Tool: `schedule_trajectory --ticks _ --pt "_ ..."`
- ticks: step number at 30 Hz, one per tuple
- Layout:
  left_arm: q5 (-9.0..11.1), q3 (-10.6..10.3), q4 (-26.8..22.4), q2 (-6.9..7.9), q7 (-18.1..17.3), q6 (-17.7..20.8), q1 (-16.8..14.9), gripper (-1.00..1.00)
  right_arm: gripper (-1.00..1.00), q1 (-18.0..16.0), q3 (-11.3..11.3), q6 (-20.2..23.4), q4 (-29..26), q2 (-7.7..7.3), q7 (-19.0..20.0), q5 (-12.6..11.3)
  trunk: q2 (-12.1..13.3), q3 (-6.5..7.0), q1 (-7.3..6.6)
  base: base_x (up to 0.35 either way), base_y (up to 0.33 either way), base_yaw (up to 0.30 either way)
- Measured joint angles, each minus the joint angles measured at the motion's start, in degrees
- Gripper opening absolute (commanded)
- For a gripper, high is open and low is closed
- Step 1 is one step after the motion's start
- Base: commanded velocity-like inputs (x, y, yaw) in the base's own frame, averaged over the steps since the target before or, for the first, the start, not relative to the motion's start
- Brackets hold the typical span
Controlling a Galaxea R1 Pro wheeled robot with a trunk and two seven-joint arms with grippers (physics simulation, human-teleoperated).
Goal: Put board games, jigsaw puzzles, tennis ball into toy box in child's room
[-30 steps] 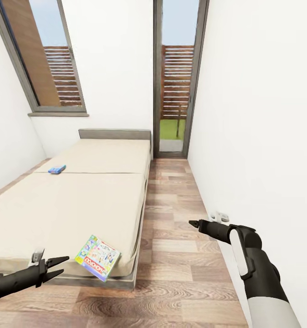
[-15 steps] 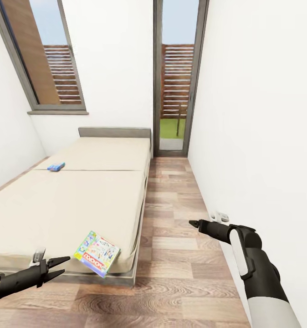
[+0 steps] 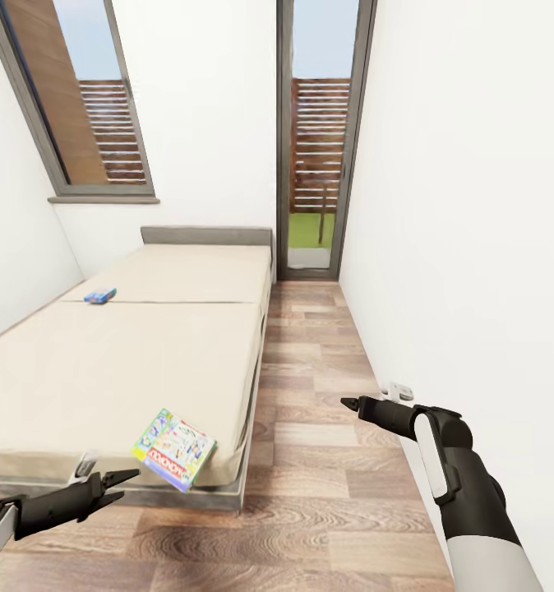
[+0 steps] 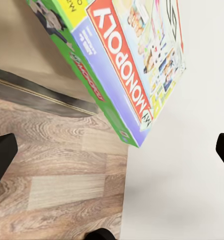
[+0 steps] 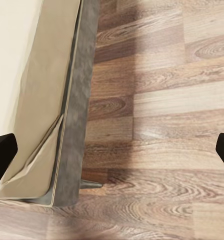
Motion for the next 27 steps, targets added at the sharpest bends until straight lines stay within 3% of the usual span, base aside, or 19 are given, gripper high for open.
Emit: schedule_trajectory --ticks 18,22,27 --pt "0.03 0.07 0.00 -4.09 0.87 -0.80 0.00 1.00 1.00 0.00 0.05 -0.03 0.06 0.38 -0.05 0.12 -7.22 -3.23 3.95 0.000 0.000 0.000" --pt "0.08 0.08 -0.03 -5.64 0.90 -0.77 -0.03 1.00 1.00 0.00 0.02 -0.10 0.05 0.94 -0.08 0.20 -8.82 -3.95 4.83 0.000 0.000 0.000" --pt "0.11 0.07 -0.62 -8.99 0.76 -0.73 -0.13 1.00 1.00 0.00 0.00 -0.16 0.01 1.23 -0.15 0.26 -10.83 -4.85 5.93 0.000 0.000 0.000"
